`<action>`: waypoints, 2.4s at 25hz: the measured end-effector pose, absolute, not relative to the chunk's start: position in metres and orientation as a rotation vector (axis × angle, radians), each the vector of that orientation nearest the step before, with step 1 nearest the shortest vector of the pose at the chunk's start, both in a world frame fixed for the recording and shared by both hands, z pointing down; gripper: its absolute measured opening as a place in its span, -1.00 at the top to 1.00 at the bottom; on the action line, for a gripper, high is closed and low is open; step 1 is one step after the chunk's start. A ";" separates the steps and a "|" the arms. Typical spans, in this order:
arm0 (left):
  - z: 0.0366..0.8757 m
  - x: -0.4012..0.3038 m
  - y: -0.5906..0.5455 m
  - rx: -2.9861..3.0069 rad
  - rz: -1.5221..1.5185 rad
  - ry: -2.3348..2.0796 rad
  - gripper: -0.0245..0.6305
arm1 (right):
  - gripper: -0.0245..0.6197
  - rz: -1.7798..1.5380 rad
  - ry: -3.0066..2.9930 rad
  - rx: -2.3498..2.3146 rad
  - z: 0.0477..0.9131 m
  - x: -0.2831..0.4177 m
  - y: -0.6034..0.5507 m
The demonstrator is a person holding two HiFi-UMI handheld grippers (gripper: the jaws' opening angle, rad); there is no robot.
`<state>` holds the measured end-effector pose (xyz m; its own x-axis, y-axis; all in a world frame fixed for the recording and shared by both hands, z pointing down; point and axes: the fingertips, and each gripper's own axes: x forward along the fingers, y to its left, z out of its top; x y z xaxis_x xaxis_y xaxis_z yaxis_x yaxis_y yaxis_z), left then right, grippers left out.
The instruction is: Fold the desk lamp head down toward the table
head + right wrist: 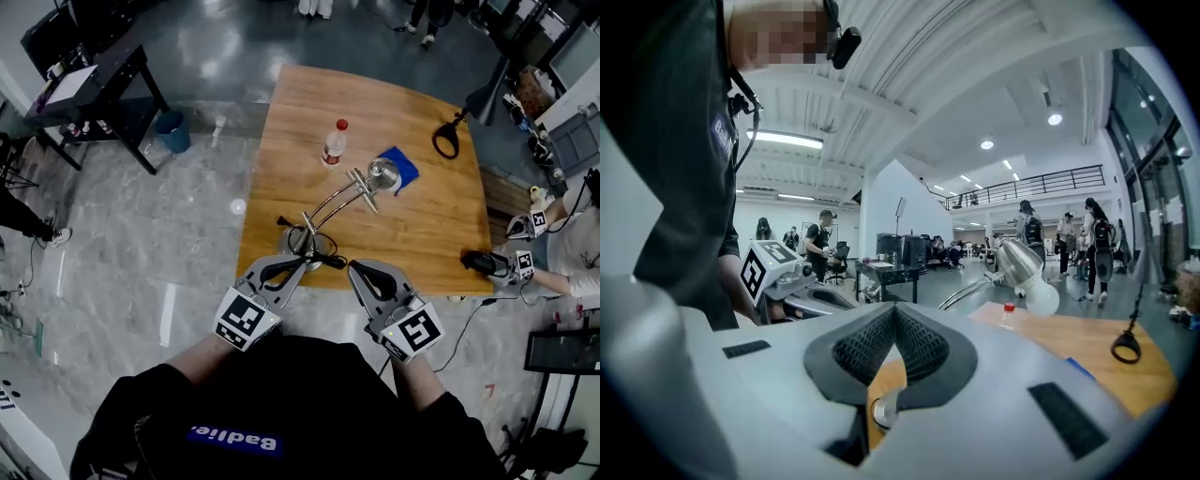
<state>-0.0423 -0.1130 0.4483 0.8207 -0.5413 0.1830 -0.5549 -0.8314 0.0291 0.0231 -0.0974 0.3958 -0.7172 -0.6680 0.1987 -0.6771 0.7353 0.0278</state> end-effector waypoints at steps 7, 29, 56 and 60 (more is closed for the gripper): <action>0.478 -0.047 -0.142 2.915 0.344 -0.810 0.90 | 0.90 0.136 -2.716 1.142 0.402 0.013 -0.132; 0.550 -0.018 -0.200 2.795 0.589 -0.883 0.48 | 0.53 0.633 -2.803 1.133 0.414 0.044 -0.210; 0.552 0.001 -0.210 2.816 0.616 -0.868 0.54 | 0.73 1.001 -2.964 1.087 0.407 0.047 -0.235; 0.553 -0.001 -0.209 2.818 0.626 -0.874 0.54 | 0.74 1.111 -2.951 1.108 0.415 0.051 -0.238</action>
